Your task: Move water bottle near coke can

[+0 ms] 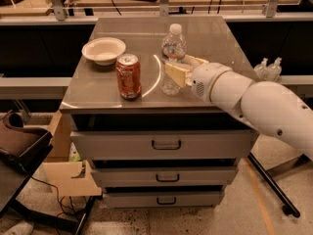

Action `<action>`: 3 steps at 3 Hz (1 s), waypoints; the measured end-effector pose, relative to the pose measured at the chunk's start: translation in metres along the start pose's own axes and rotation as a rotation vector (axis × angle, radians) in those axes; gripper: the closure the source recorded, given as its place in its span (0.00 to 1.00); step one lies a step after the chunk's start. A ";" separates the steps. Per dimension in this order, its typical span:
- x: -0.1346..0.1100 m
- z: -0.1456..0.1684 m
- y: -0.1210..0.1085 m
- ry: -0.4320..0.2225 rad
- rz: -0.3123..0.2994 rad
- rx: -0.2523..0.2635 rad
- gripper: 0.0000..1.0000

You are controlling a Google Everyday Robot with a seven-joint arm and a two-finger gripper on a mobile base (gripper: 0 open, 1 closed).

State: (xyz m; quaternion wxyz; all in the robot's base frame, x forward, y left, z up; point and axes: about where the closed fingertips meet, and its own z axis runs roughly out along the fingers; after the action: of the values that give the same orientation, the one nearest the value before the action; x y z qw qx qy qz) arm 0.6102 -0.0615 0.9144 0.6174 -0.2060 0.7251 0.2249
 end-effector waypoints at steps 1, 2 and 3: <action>0.000 0.000 0.000 0.000 0.000 0.000 0.60; 0.000 0.000 0.000 0.000 0.000 0.000 0.36; -0.001 0.001 0.002 0.000 -0.001 -0.003 0.12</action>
Offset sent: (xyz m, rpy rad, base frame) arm 0.0000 0.0001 0.0001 0.0000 0.0000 0.0001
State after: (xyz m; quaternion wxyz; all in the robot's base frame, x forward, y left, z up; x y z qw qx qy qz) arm 0.6100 -0.0595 0.9151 0.6173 -0.2073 0.7246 0.2256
